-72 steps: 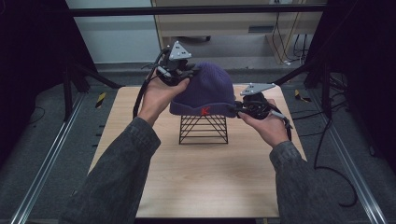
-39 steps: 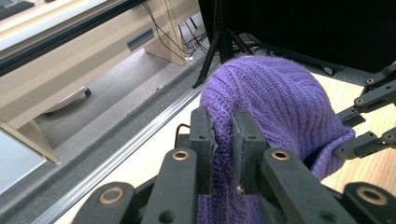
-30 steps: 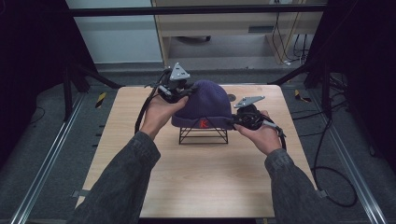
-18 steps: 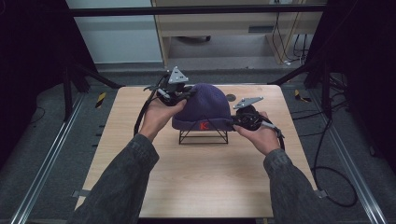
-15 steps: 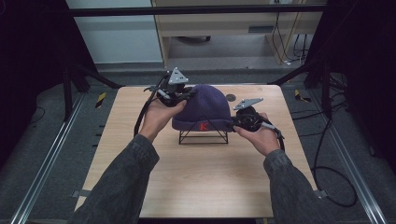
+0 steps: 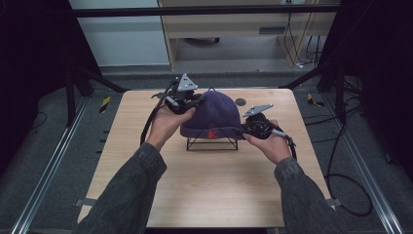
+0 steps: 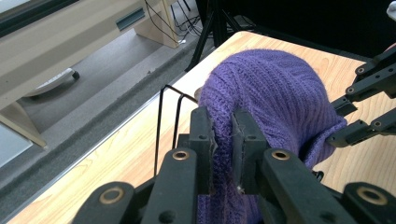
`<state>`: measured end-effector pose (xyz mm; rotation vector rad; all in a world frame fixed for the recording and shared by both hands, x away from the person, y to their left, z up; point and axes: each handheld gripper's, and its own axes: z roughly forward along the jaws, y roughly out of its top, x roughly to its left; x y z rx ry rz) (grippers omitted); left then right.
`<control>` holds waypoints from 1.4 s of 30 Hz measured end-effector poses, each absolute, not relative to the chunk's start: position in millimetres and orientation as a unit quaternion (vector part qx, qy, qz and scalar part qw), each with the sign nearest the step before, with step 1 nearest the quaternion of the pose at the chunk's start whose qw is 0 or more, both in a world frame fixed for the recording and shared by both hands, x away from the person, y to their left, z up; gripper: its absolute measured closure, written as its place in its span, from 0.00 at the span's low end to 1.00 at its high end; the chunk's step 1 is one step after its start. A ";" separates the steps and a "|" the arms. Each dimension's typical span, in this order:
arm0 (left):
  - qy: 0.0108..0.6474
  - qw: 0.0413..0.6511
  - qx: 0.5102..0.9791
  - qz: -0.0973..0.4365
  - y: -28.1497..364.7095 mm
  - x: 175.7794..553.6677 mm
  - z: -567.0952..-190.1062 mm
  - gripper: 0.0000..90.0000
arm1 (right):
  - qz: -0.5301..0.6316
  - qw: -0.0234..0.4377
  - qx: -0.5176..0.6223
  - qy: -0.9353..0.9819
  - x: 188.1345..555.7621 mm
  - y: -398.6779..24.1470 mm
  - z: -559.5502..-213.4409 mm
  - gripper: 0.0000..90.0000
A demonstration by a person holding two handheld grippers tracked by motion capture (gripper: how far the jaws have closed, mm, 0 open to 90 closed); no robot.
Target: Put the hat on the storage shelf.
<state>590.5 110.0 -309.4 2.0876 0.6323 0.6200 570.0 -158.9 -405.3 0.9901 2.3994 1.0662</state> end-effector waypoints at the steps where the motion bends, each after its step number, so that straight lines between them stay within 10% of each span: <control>1: 0.254 0.425 0.833 0.247 110.4 590.4 -310.3 0.89 | 0.375 0.167 0.348 0.843 570.0 -158.9 -405.3 0.75; 42: 0.257 0.407 0.850 0.214 116.5 580.0 -347.1 0.84 | 0.349 0.152 0.373 0.846 564.6 -161.0 -432.5 0.59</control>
